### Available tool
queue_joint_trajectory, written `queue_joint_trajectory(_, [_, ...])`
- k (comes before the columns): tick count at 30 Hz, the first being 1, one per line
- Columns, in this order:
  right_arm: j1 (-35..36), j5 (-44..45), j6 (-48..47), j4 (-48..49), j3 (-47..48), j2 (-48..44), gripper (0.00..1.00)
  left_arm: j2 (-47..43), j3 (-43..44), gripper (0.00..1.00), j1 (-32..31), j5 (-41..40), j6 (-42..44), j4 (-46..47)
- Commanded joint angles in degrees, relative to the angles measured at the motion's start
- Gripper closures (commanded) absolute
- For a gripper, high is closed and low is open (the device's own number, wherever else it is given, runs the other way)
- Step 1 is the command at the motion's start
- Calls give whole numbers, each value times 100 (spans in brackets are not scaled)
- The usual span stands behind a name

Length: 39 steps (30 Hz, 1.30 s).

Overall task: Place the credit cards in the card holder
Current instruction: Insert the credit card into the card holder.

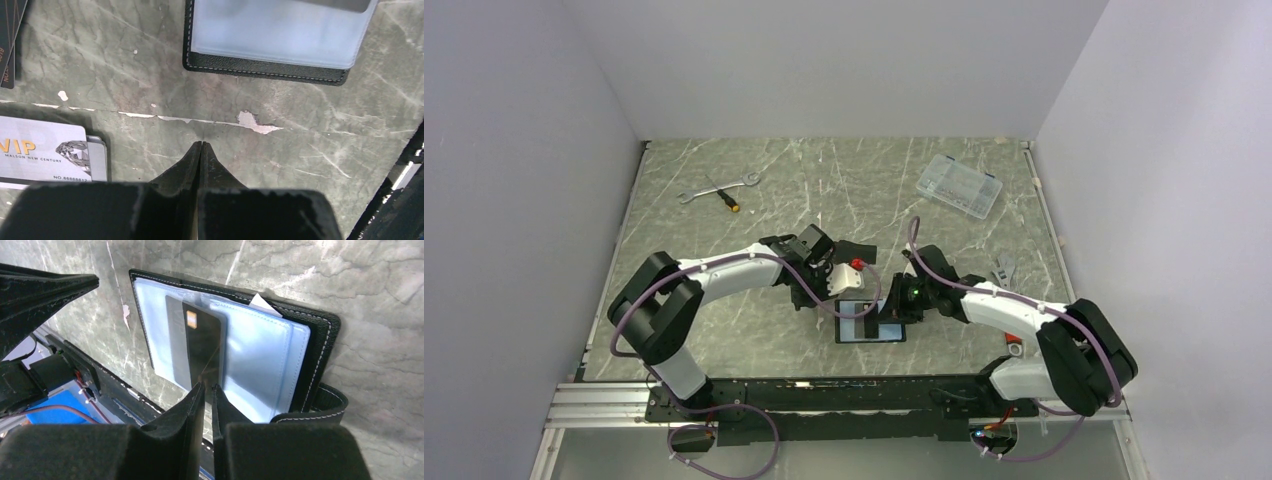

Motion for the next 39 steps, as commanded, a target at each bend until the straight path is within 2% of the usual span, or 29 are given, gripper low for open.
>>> queue_joint_trajectory(1, [35,289,-112,-347,286,-141,88,-255,106,96,-12,276,-19,-140])
queue_joint_trajectory(6, [55,183,-94,-252,319,83,85,-207,213,96,-19,395,-29,-179])
queue_joint_trajectory(14, [286,966,37,-291,512,208,100,-44,385,96,-141,603,-19,-63])
queue_joint_trajectory(23, [629,1168,281,-39,591,525,100,201,359,95,-386,590,35,179])
queue_joint_trajectory(32, [851,749,622,624,518,721,100,227,281,95,-546,464,72,303])
queue_joint_trajectory(39, [504,1065,358,-162,356,-106,100,122,232,96,-643,367,123,296])
